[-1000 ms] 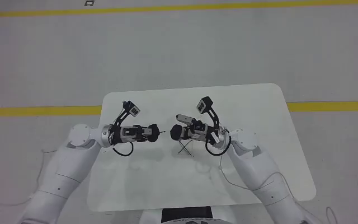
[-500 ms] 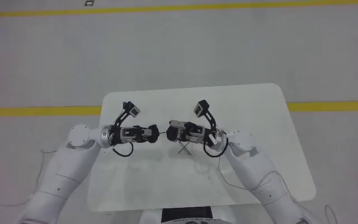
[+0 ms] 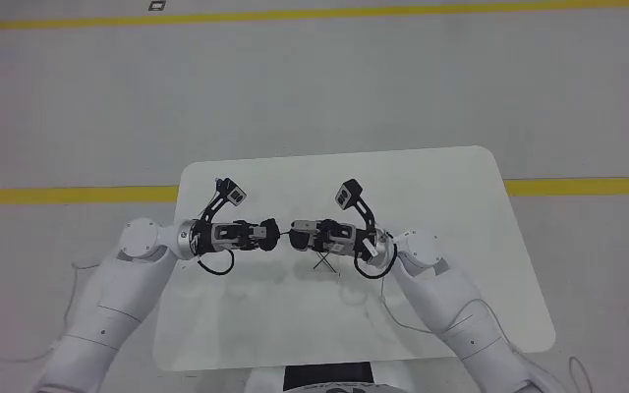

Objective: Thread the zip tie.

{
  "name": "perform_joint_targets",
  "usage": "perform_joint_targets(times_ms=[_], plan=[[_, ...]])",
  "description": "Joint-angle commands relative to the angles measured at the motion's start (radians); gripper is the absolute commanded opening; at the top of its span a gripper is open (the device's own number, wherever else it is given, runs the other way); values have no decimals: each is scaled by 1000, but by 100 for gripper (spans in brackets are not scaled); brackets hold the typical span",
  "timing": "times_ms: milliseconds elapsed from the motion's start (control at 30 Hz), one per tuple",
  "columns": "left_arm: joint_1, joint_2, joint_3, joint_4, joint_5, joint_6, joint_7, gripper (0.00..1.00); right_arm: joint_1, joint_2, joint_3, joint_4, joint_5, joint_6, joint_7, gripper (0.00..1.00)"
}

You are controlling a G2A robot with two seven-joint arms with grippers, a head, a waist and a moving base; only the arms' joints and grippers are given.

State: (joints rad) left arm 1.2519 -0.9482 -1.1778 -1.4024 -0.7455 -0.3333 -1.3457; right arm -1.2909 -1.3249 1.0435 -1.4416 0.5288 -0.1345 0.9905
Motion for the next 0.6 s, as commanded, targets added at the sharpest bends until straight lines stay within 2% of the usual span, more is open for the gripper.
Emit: perform_joint_targets(times_ms=[0,133,267,333,567], plan=[[0,0,0,0,0,0,0,0,1,1,-3,0,1,-1,0,23],[0,0,0,0,0,0,0,0,5,2,-10,2,-1,0,0,23],[0,0,0,0,0,0,0,0,8,3,-14,2,-8,-3,-10,5],[0,0,0,0,0,0,0,0,9,4,-15,1,-8,-3,-14,0],[0,0,0,0,0,0,0,0,11,7,-19,0,-9,0,-21,0]])
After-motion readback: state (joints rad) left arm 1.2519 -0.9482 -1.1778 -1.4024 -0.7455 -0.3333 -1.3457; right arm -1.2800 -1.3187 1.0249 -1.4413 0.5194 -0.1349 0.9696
